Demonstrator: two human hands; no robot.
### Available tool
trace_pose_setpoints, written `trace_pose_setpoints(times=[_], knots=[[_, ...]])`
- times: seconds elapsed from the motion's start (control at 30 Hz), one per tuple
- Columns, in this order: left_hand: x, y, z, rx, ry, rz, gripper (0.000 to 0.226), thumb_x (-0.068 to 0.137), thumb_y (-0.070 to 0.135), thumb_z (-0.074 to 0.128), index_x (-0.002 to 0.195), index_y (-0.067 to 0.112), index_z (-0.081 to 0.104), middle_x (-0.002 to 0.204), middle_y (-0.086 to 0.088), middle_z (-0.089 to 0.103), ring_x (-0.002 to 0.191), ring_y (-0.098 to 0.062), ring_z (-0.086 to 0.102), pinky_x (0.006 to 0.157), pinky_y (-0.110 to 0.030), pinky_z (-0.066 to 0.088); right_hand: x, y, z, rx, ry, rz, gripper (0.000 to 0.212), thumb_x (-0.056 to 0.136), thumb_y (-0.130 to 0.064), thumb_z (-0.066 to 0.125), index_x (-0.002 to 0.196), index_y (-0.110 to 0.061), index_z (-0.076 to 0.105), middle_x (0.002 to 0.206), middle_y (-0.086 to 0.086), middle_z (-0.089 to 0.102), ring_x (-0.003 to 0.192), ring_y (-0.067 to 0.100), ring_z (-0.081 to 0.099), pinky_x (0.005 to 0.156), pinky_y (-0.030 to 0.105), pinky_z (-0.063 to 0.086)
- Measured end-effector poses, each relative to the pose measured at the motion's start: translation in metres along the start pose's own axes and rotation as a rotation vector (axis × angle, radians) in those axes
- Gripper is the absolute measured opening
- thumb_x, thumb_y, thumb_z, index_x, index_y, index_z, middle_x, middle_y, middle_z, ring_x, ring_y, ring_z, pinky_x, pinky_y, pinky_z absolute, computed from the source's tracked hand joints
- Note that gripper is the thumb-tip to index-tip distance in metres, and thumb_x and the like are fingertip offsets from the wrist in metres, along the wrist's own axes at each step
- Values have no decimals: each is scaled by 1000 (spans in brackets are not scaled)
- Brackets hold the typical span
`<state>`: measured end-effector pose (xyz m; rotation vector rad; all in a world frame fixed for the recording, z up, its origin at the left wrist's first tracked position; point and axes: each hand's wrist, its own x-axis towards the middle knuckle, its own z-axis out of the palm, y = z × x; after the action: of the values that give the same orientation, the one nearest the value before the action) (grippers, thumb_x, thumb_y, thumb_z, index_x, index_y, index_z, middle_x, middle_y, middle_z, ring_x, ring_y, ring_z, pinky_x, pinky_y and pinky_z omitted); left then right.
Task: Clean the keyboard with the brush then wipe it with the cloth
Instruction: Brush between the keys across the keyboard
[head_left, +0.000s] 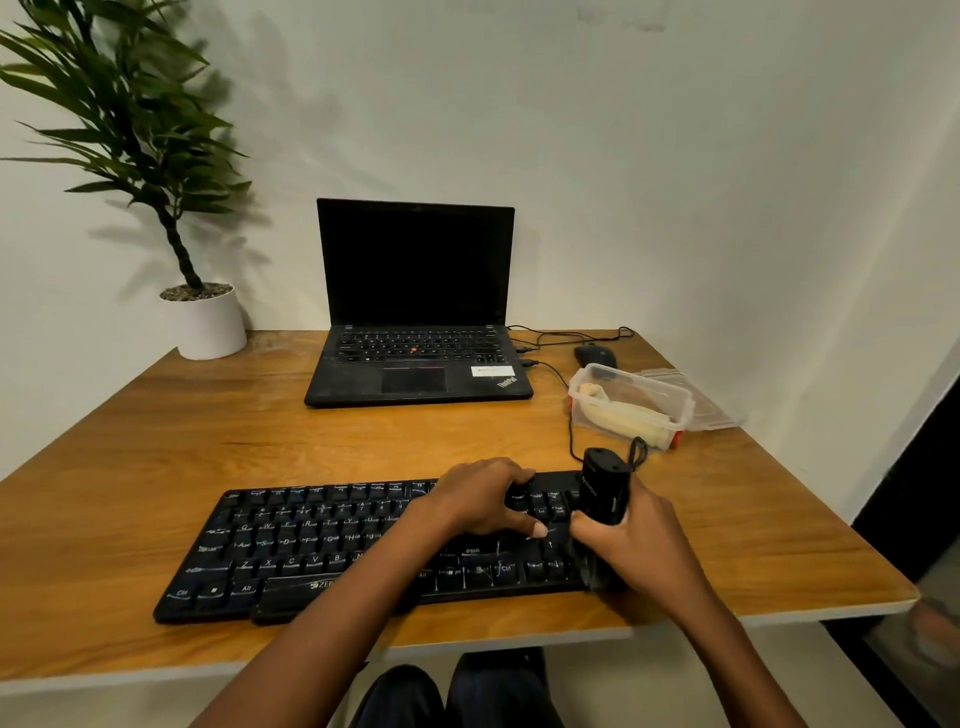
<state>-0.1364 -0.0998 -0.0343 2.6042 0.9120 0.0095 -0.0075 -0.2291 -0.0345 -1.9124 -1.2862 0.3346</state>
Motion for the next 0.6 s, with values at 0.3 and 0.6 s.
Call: trace_pose_setpoints(times=[0.3, 0.6], knots=[[0, 1, 0, 58, -21, -4, 79, 83, 52, 62, 147, 19, 29, 150, -1, 36, 137, -21, 34, 116, -45, 20, 59, -4, 21, -69, 113, -118, 32, 78, -28, 65, 102, -17, 47, 79, -3, 58, 75, 19, 58, 64, 30, 44], [-4, -2, 2, -5, 27, -16, 74, 80, 53, 64, 143, 29, 34, 148, 4, 40, 140, -20, 29, 112, -60, -4, 45, 5, 10, 70, -51, -86, 25, 75, -26, 72, 92, -19, 54, 81, -6, 63, 78, 11, 62, 71, 31, 52]])
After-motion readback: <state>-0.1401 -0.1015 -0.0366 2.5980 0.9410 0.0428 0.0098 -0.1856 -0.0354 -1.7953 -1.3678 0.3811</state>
